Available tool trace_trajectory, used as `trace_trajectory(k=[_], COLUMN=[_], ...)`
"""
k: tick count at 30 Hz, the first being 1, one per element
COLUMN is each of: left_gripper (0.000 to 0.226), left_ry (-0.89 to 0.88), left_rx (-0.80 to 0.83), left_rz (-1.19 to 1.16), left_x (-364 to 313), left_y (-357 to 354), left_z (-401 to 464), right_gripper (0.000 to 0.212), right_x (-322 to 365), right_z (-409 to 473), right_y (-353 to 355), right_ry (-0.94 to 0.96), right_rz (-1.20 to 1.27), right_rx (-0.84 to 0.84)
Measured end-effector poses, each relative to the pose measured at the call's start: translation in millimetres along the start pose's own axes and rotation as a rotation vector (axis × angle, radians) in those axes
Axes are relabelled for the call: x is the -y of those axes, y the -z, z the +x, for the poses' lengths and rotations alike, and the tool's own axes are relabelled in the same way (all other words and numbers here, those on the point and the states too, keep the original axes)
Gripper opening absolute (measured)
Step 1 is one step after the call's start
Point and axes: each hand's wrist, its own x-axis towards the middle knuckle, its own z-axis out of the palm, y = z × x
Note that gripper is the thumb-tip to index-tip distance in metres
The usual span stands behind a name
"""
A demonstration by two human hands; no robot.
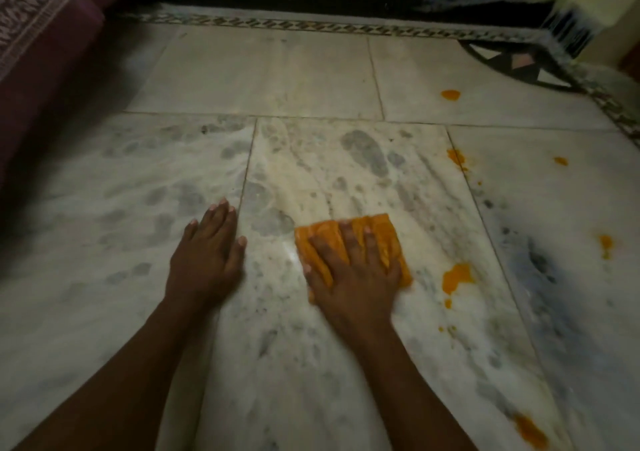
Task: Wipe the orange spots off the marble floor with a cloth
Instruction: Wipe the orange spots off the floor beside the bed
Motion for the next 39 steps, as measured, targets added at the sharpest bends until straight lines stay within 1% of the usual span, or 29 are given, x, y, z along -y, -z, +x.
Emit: trace_trajectory(k=[1,3,5,6,7,8,9,11,12,13,15,17,18,20,21,22,24,25,26,28,30,31,33,34,35,37,39], left_gripper=[0.076,0.081,0.085,0.086,0.087,0.086,0.086,0.086,0.087,0.087,0.086,0.084,0.083,0.082,0.083,0.084,0.085,0.085,0.084,0.082,0.08,0.08,0.08,0.08,0.079,0.076,0.073], left_ry=[0.003,0.009,-0.01,-0.019,-0.025,-0.027,-0.022,-0.034,-0.017,-0.012,-0.022,-0.026,-0.021,-0.007,-0.006,0.005,0.017,0.009,0.0,-0.015,-0.022,-0.02,-0.009,0.009,0.041,0.108,0.15], left_rx=[0.016,0.056,0.098,0.104,0.085,0.073,0.071,0.078,0.079,0.083,0.089,0.091,0.096,0.105,0.109,0.115,0.118,0.116,0.115,0.107,0.077,0.059,0.033,0.024,0.02,0.0,-0.001], left_rz=[-0.003,0.015,0.046,0.055,0.05,0.042,0.032,0.028,0.021,0.015,0.022,0.044,0.062,0.076,0.078,0.071,0.043,0.027,0.018,0.025,0.043,0.046,0.035,0.027,0.027,0.04,0.043], left_x=[-2,-8,-17,-21,-27,-31,-34,-43,-48,-53,-63,-68,-69,-71,-71,-70,-73,-74,-74,-71,-71,-72,-73,-73,-76,-87,-98], left_y=[1,-1,-8,-12,-16,-18,-21,-20,-19,-18,-17,-19,-21,-23,-23,-23,-19,-17,-16,-14,-17,-17,-19,-17,-17,-20,-23], left_z=[-5,-22,-41,-54,-67,-78,-87,-102,-110,-118,-139,-154,-159,-167,-165,-165,-163,-164,-165,-166,-167,-169,-171,-172,-174,-180,-184], right_gripper=[0.053,0.056,0.059,0.059,0.06,0.06,0.058,0.053,0.052,0.052,0.054,0.057,0.058,0.06,0.059,0.056,0.05,0.05,0.05,0.051,0.054,0.057,0.059,0.059,0.06,0.06,0.058], right_x=[-10,-35,-46,-44,-41,-34,-25,-16,-17,-24,-48,-59,-54,-33,-20,-10,-1,-4,-10,-30,-43,-42,-32,-26,-24,-25,-29], right_z=[-21,-30,-5,9,18,19,13,-28,-54,-78,-102,-95,-81,-59,-57,-64,-107,-137,-161,-178,-159,-143,-107,-94,-88,-88,-101], right_y=[3,8,11,8,6,6,3,7,12,19,30,34,36,32,33,30,33,37,45,52,47,48,45,45,43,42,39], right_ry=[0.003,-0.093,-0.249,-0.301,-0.309,-0.267,-0.196,-0.017,0.067,0.112,0.054,-0.117,-0.21,-0.346,-0.334,-0.247,-0.044,0.024,0.061,0.032,-0.1,-0.183,-0.273,-0.266,-0.247,-0.183,-0.117], right_rz=[-0.016,-0.051,-0.044,-0.015,0.004,0.013,0.023,0.032,0.027,0.019,0.0,-0.026,-0.011,0.045,0.078,0.091,0.117,0.117,0.122,0.111,0.017,0.002,0.046,0.074,0.092,0.062,0.016], right_rx=[0.006,-0.023,0.006,0.051,0.087,0.098,0.058,-0.025,-0.031,-0.008,0.014,-0.02,0.002,0.151,0.184,0.124,0.048,0.018,0.031,0.013,-0.029,-0.017,0.112,0.177,0.203,0.188,0.103])
